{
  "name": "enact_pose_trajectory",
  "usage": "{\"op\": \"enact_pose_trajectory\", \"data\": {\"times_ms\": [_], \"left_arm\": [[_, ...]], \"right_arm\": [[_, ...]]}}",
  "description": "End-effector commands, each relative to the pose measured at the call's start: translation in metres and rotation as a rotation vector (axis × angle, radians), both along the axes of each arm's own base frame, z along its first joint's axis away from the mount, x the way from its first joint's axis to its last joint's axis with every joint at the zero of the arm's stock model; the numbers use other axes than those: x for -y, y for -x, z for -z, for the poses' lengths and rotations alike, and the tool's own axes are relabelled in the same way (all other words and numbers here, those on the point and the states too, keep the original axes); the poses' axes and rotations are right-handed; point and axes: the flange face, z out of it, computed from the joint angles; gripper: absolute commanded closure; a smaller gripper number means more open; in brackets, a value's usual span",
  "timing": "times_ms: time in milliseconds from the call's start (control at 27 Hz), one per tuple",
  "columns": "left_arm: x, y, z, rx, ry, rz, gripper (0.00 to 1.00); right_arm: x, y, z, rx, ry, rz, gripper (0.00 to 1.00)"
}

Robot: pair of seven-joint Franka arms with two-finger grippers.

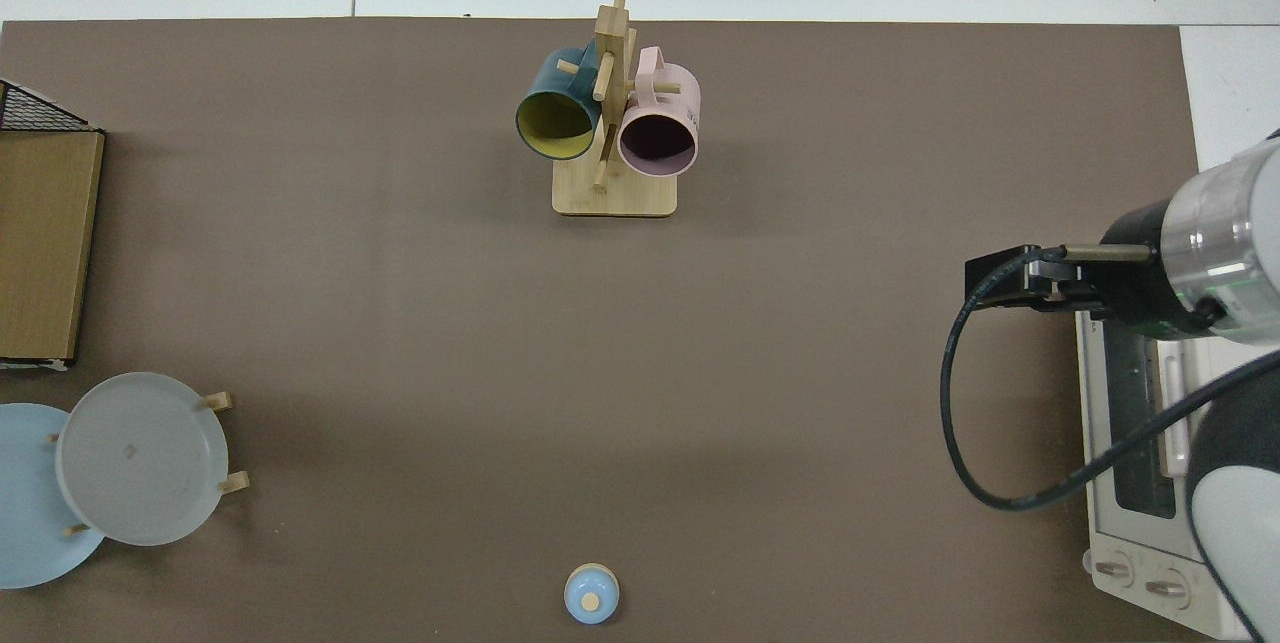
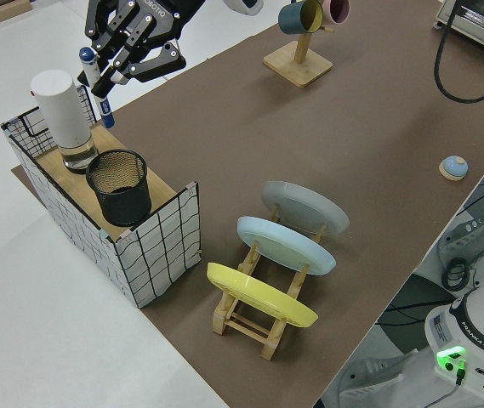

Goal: Put markers into pen holder

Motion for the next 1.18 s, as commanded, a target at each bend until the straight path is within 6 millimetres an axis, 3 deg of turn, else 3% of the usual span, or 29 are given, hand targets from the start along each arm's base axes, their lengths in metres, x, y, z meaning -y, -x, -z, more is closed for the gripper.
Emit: {"op": "enact_pose_trajectory", "data": {"times_ms": [0,703,962,1147], "left_arm": [[-0.012,-0.002,0.012,-0.014,-0.021,0.03,1.0],[-0.012,-0.006,0.027,-0.03,-0.019,0.036,1.0],[-0.013,-0.013,0.042,-0.052,-0.011,0.04,1.0],[-0.018,-0.021,0.066,-0.083,0.001,0.042,1.0]], "right_arm": [[0.0,0.006,-0.001,0.025,0.014,-0.049,0.0],[0.011,0.003,-0.001,0.021,-0.006,-0.015,0.0],[0.011,0.003,-0.001,0.021,-0.006,-0.015,0.0],[0.011,0.003,-0.001,0.021,-0.006,-0.015,0.0]]}}
